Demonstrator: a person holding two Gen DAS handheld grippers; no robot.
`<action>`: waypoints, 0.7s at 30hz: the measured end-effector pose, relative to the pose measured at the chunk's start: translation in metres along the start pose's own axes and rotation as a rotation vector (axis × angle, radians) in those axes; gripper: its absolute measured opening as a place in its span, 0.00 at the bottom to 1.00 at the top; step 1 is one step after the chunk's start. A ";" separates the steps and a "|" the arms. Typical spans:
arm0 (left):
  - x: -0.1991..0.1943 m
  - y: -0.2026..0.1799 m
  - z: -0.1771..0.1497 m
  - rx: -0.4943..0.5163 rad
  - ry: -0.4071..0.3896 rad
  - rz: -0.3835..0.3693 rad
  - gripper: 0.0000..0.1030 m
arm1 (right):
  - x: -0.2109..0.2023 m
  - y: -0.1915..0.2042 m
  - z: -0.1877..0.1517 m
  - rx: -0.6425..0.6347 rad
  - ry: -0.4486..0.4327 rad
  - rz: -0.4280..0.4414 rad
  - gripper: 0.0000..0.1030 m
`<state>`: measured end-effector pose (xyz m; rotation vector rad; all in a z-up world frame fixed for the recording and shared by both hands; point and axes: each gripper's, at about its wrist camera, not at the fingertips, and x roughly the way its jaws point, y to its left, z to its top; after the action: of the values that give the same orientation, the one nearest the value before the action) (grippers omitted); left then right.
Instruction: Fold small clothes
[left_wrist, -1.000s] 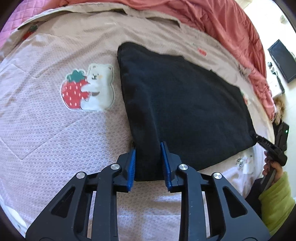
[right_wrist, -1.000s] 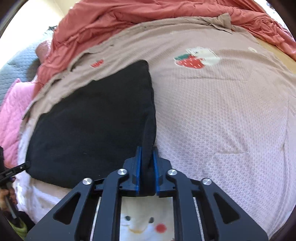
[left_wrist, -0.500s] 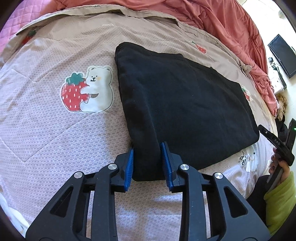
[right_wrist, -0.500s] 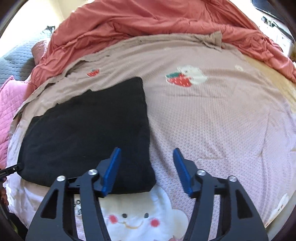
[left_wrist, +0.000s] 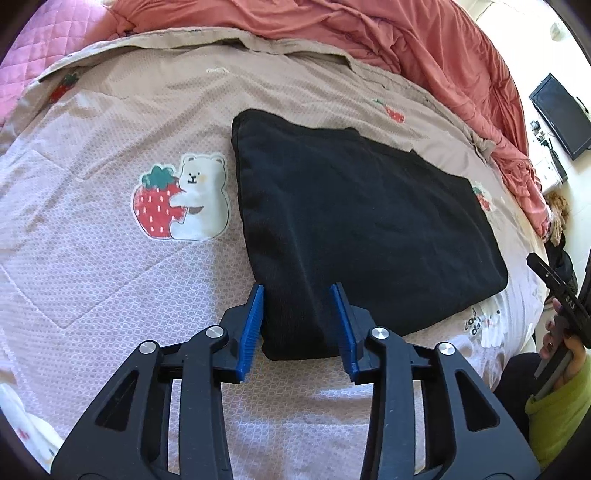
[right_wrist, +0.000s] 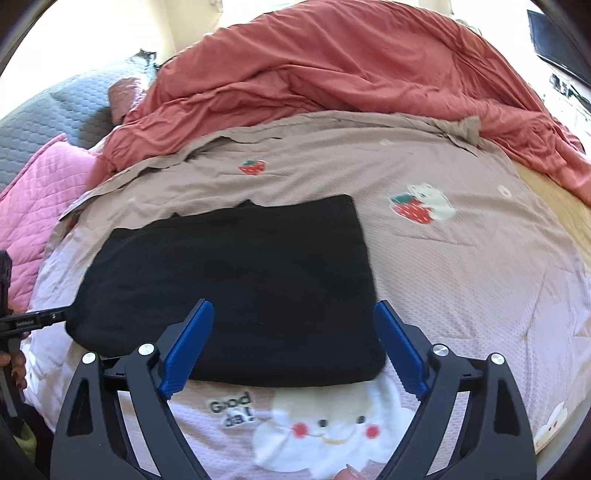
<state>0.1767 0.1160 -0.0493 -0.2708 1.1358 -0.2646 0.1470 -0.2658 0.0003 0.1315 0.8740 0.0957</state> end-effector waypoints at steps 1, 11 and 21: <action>-0.002 0.000 0.000 -0.001 -0.006 -0.002 0.32 | -0.001 0.005 0.001 -0.006 -0.002 0.007 0.87; -0.018 0.011 0.008 -0.037 -0.061 0.000 0.51 | -0.006 0.073 0.002 -0.141 -0.026 0.067 0.91; -0.022 0.036 0.016 -0.099 -0.084 0.049 0.69 | 0.032 0.182 -0.033 -0.425 0.031 0.120 0.91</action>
<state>0.1847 0.1581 -0.0370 -0.3382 1.0724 -0.1519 0.1370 -0.0789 -0.0167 -0.2161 0.8587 0.3929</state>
